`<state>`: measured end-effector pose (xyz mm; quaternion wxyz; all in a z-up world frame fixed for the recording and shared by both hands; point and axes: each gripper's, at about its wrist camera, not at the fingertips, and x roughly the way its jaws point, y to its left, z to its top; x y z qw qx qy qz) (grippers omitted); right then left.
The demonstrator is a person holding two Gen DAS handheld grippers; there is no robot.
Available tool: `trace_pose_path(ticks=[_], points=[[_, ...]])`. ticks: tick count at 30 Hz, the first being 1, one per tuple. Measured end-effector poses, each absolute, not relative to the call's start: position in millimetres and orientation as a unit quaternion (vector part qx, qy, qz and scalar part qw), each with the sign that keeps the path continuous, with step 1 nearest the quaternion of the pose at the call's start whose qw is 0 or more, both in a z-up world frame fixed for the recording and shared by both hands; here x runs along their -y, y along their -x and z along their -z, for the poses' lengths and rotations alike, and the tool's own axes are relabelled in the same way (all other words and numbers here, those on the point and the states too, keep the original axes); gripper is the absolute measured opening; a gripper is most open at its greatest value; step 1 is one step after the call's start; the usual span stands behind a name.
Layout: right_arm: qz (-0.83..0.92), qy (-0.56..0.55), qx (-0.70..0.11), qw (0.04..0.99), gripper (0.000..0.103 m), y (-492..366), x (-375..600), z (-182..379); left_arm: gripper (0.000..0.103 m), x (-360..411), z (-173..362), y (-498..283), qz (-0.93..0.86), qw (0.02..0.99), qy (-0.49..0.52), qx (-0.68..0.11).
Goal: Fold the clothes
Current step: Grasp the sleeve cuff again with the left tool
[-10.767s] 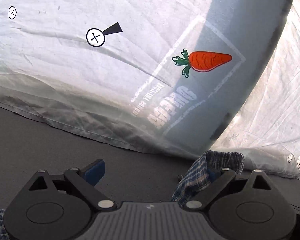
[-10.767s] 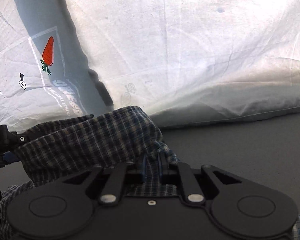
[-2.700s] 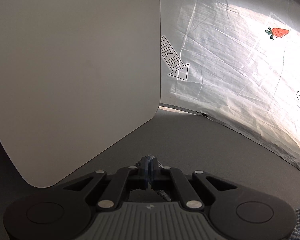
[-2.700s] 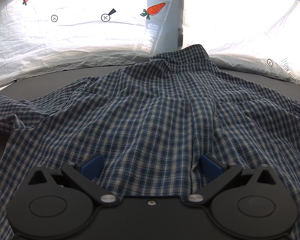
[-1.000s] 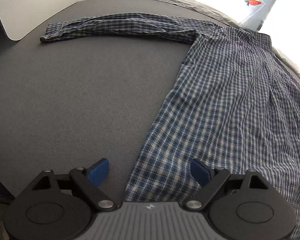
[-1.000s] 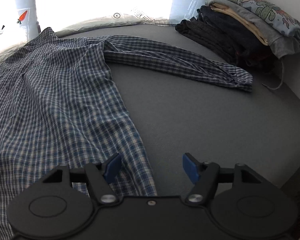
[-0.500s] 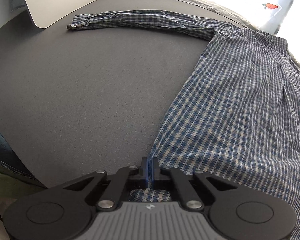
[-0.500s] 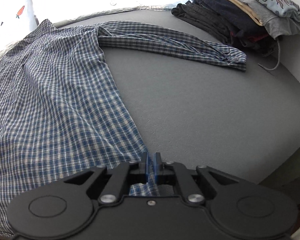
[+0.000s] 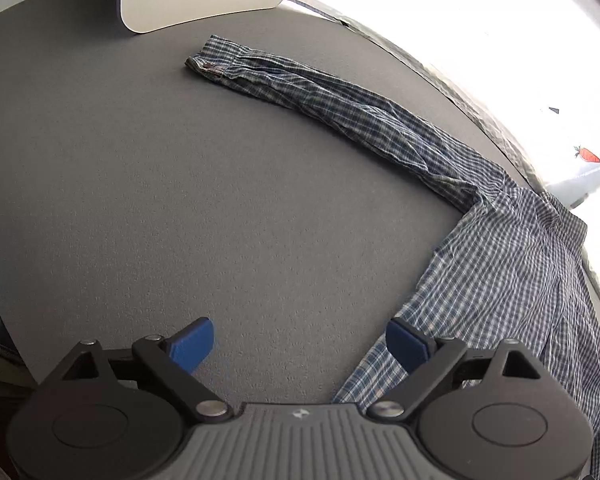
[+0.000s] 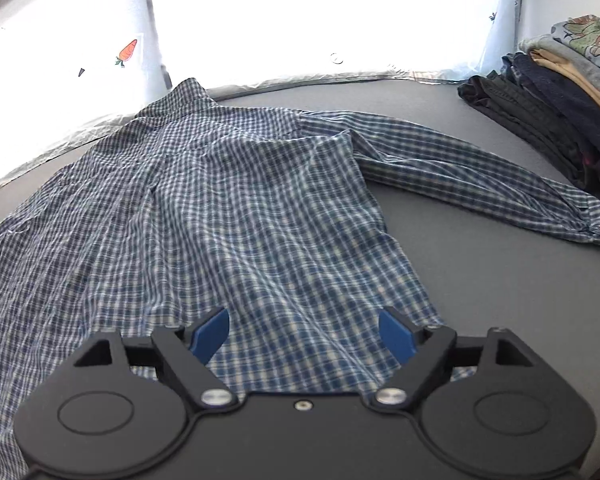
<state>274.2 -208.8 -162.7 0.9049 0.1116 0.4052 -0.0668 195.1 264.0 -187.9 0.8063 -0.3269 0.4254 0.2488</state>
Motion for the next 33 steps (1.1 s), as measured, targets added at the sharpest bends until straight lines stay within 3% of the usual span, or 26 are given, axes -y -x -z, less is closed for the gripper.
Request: trace_pose_path(ticks=[3,9,16,27,28,29,30,33], points=[[0.029,-0.171,-0.408,0.896,0.098,-296,183,166,0.093,-293,190,-208,-0.271,0.796,0.342,-0.419],[0.017,-0.194,-0.410,0.891,0.102,-347,148,172,0.093,-357,191,-239,-0.298,0.791,0.376,-0.379],[0.044,-0.262,-0.419,0.868,0.102,-411,128,180,0.093,-439,199,-294,-0.357,0.763,0.407,-0.352],[0.068,-0.199,-0.449,0.868,0.103,-426,103,173,0.095,-479,213,-346,-0.390,0.777,0.361,-0.337],[0.068,-0.197,-0.455,0.866,0.103,-426,101,175,0.088,-476,213,-347,-0.386,0.785,0.353,-0.332],[0.066,-0.195,-0.460,0.864,0.103,-427,99,176,0.071,-472,213,-350,-0.384,0.793,0.336,-0.332],[0.065,-0.192,-0.465,0.862,0.103,-428,96,177,0.065,-468,213,-353,-0.385,0.800,0.317,-0.333],[0.060,-0.207,-0.472,0.855,0.103,-429,93,180,0.031,-458,212,-358,-0.395,0.807,0.266,-0.348]])
